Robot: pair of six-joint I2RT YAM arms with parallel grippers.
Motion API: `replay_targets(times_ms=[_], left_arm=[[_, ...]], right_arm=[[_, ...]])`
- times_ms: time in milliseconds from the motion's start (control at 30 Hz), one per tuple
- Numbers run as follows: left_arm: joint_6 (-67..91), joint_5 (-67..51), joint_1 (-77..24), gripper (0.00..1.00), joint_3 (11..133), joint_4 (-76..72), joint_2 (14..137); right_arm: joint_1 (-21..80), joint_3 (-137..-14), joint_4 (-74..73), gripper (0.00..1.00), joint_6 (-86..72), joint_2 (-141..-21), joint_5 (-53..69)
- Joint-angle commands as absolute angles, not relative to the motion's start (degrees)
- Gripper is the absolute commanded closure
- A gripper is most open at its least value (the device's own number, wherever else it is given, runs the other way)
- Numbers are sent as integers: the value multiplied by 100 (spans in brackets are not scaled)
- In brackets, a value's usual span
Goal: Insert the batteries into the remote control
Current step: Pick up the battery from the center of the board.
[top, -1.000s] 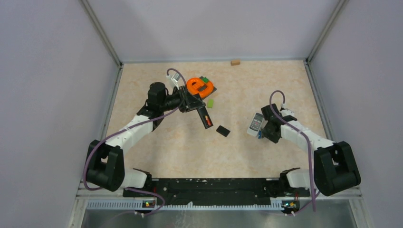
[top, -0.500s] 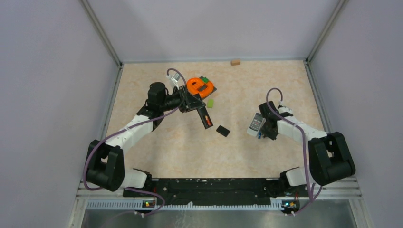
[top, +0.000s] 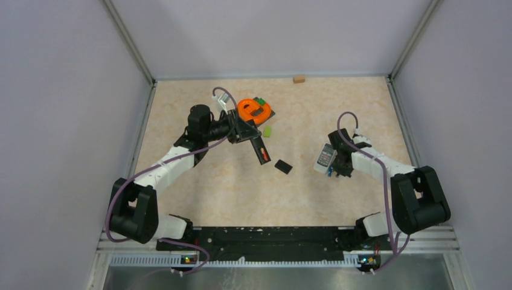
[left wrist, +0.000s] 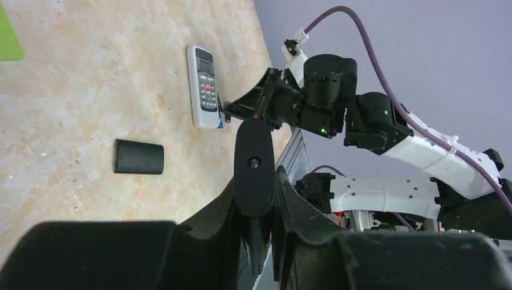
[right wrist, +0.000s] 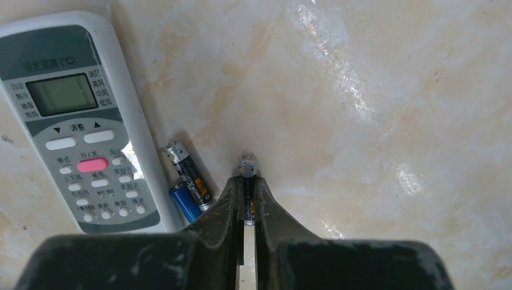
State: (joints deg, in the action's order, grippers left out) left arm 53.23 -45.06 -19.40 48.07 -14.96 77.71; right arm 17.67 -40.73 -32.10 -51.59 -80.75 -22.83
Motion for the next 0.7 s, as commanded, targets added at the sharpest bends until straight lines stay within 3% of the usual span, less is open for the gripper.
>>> replay_targets(times_ms=[0, 367, 667], left_arm=[[5431, -4604, -1978, 100, 4903, -1928, 7617], [5514, -4628, -2211, 100, 4965, -2113, 7838], [5888, -4855, -2347, 100, 4879, -2602, 8085]], right_arm=[[1714, -4138, -2911, 100, -5068, -8039, -2146], [3050, -5394, -3644, 100, -5070, -7124, -3137], [4998, -5764, -1746, 100, -3379, -6340, -2909]])
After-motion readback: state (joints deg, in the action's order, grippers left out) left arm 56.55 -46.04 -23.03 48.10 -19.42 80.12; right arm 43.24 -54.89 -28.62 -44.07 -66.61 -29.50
